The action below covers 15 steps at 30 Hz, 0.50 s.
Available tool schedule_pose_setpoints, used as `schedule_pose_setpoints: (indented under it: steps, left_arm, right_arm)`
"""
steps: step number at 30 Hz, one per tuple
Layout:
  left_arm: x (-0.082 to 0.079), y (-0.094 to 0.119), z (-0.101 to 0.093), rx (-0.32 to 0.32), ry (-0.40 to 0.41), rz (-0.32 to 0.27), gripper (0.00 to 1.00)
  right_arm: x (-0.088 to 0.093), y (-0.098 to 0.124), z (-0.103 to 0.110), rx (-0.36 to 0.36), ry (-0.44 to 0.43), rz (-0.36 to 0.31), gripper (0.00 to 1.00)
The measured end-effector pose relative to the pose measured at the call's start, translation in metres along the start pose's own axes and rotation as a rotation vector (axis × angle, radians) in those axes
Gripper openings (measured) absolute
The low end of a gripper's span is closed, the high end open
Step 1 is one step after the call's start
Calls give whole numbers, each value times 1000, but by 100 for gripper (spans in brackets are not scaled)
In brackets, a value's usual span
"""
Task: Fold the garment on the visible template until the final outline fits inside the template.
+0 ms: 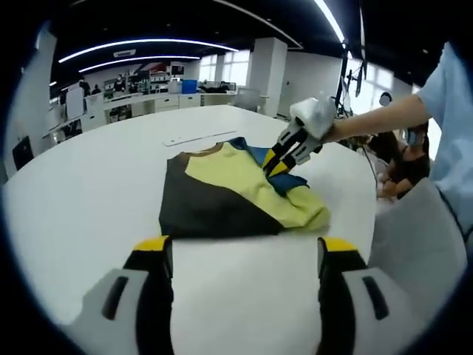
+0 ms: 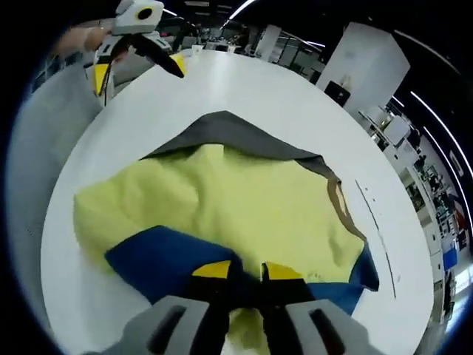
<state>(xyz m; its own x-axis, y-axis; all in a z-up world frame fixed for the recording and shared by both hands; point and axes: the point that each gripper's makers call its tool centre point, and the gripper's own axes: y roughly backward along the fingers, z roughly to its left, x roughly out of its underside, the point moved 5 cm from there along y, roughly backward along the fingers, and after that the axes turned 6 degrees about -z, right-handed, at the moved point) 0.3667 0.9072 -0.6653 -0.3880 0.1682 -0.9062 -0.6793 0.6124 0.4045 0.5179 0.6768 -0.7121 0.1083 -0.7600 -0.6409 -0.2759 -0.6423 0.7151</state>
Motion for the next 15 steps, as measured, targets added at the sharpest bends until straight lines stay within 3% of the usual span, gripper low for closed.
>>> schedule_pose_setpoints:
  steps: [7, 15]
  left_arm:
    - [0, 3, 3, -9, 2, -5, 77]
    - [3, 4, 0, -10, 10, -6, 77]
  right_arm:
    - [-8, 27, -3, 66, -10, -64, 30]
    - [-11, 55, 28, 83, 40, -121, 38]
